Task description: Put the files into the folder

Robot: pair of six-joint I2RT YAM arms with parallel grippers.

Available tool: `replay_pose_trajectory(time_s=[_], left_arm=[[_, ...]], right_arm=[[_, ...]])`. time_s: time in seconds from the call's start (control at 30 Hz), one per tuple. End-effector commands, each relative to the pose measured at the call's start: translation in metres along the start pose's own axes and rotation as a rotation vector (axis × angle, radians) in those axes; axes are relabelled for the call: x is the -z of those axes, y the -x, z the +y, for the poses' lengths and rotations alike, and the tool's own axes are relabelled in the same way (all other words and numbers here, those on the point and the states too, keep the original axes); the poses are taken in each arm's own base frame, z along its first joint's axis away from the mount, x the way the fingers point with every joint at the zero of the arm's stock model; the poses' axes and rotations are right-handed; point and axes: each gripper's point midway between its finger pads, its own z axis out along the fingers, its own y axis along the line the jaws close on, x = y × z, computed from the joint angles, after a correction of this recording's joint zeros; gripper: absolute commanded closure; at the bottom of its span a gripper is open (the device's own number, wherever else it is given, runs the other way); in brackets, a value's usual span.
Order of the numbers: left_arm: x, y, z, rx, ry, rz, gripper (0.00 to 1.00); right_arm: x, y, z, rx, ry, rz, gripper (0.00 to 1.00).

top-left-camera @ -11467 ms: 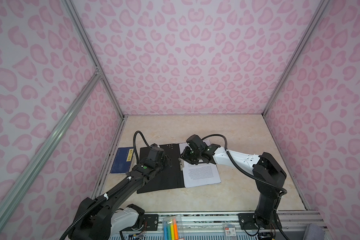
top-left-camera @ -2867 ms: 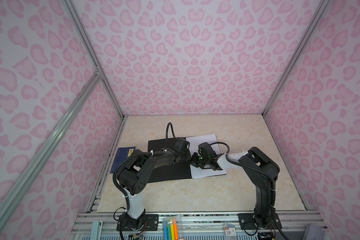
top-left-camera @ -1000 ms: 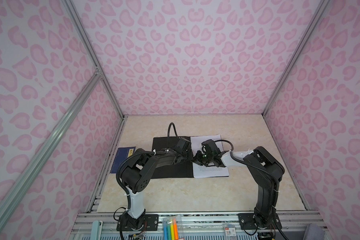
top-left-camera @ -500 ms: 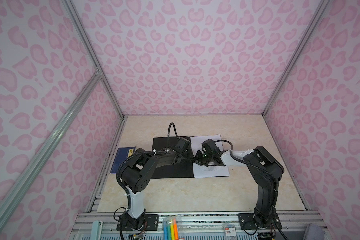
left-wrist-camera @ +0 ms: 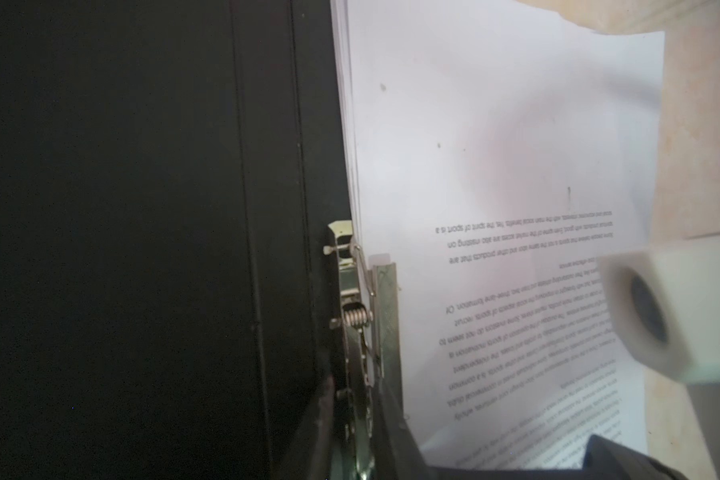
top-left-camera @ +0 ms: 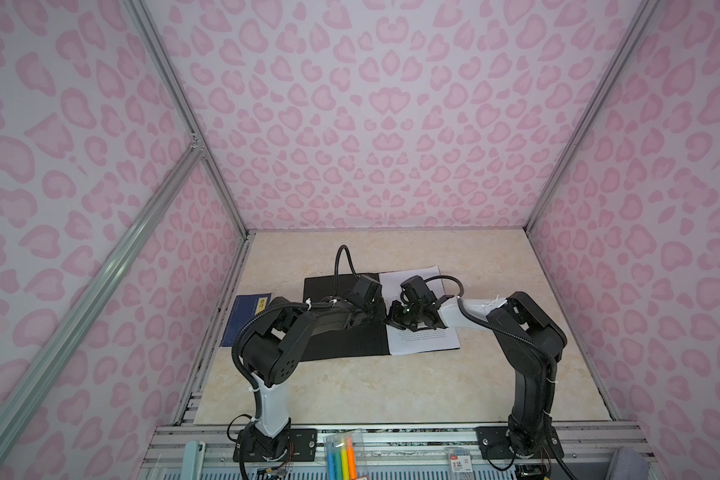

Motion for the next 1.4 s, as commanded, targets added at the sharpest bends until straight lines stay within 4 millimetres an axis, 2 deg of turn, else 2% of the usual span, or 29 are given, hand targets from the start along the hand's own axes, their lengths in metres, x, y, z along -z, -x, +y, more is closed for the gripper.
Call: replay_pose_trajectory(time_s=[0.0, 0.17, 0.4, 0.5, 0.73, 0.87, 1.23, 1.37], left_arm=[[0.002, -0.07, 0.056, 0.062, 0.204, 0.252, 0.78], [-0.001, -0.073, 0.053, 0.078, 0.186, 0.258, 0.79], [-0.005, -0.08, 0.049, 0.094, 0.174, 0.264, 0.82], [-0.007, -0.083, 0.046, 0.107, 0.16, 0.267, 0.81], [-0.008, -0.087, 0.041, 0.14, 0.137, 0.26, 0.81], [-0.01, -0.089, 0.039, 0.143, 0.131, 0.266, 0.81], [-0.009, -0.089, 0.037, 0.152, 0.122, 0.263, 0.79], [-0.008, -0.089, 0.036, 0.151, 0.118, 0.264, 0.78]], right_arm=[[-0.005, -0.007, -0.045, -0.015, -0.204, -0.002, 1.0], [-0.01, -0.007, -0.03, 0.016, -0.16, 0.029, 1.0], [-0.008, -0.002, 0.01, 0.075, -0.016, 0.045, 1.0], [-0.011, 0.001, 0.019, 0.079, 0.011, 0.047, 1.0], [-0.02, 0.001, 0.0, 0.054, -0.067, 0.053, 1.0], [-0.022, -0.001, -0.001, 0.07, -0.095, 0.059, 1.0], [-0.013, 0.01, 0.043, 0.092, 0.167, 0.034, 0.94], [-0.011, 0.013, 0.047, 0.093, 0.192, 0.029, 0.9]])
